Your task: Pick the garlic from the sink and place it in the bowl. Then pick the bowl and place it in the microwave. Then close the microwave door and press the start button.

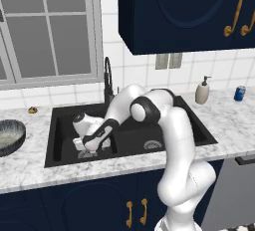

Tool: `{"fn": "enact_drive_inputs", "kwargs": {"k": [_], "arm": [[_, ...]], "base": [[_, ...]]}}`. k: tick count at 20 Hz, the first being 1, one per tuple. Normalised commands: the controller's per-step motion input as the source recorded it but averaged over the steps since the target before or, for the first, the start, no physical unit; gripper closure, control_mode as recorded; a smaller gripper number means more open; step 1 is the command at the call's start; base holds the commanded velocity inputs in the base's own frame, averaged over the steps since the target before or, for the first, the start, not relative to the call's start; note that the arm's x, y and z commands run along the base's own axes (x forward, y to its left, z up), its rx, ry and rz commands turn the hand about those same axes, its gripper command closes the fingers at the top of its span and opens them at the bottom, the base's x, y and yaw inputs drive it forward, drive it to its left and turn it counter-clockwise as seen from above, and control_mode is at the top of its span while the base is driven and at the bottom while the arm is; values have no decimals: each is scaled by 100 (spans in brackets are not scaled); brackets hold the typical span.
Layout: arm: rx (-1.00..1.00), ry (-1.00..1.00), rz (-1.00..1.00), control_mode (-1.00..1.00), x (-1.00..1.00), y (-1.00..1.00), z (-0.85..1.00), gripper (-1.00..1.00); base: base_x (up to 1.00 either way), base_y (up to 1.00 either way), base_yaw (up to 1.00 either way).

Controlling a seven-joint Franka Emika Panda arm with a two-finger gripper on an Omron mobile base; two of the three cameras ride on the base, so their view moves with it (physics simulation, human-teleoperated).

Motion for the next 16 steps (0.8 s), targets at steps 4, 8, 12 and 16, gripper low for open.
{"fn": "enact_drive_inputs", "kwargs": {"k": [4,8,12,16], "arm": [[0,-2,-1,-100,22,0,-27,-100],[0,-2,-2,-100,17,0,-31,-100],[0,-9,0,-100,14,-2,-27,-100],[1,-4,0,-100,12,0,-12,-100]], "base": [[0,0,0],[0,0,0],[0,0,0],[0,0,0]]}}
